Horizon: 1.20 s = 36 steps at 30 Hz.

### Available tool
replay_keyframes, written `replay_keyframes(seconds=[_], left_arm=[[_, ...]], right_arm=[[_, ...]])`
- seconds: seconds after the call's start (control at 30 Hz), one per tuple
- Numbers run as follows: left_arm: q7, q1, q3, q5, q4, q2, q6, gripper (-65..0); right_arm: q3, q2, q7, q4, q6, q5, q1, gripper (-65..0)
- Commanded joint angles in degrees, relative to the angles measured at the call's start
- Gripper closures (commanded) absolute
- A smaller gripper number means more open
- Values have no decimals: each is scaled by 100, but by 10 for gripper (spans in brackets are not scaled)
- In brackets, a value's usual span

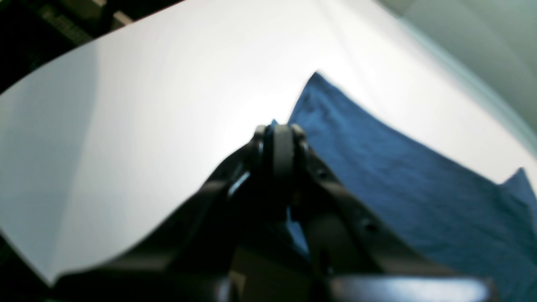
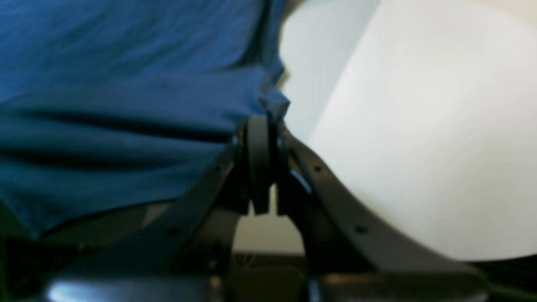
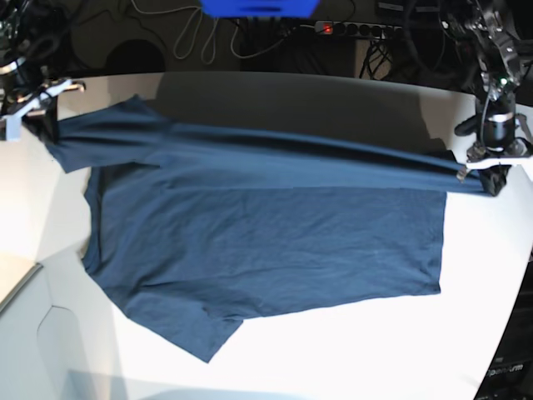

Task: Layout the t-shirt on the table in an organized manner, then fold the t-shirt properly
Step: 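Lower the shirt onto the table and drag it back with both grippers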

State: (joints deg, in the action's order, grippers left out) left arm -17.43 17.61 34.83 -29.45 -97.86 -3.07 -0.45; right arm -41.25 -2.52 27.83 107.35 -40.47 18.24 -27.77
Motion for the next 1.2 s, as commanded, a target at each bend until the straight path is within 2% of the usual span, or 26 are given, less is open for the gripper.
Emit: replay_keyframes(seconds=[0.0,0.2,0.3,0.5,0.6,0.73,0.83,1.17], left_arm=[[218,46,73,22,-99,-146,14,0],[218,424,284,-22,-99,-190,14,0],[218,600,240,13,-108,-154,14,0],[244,697,258,22,147,-190,14,0],[244,670,337,22,270,-374,14,0],[244,591,354,22,428,-401,14,0],[244,486,372,22,648,-409,14,0],[244,319,354,22,710,-418,14,0]], right_arm=[[-2,-68,-221,109,47,35,-111,0],[323,195,-1241,135,47,35,-726,0],[420,230,-1513,223,47,35,-1034,0],[868,257,-1680,214,47,35,-1456,0],[1097,257,-1689,223,47,35,-1544,0],[1176,274,-1698,250,47,44,-1544,0],[1176,292,-1698,381,47,44,-1430,0],[1194,292,-1636,399,47,0,65,0]])
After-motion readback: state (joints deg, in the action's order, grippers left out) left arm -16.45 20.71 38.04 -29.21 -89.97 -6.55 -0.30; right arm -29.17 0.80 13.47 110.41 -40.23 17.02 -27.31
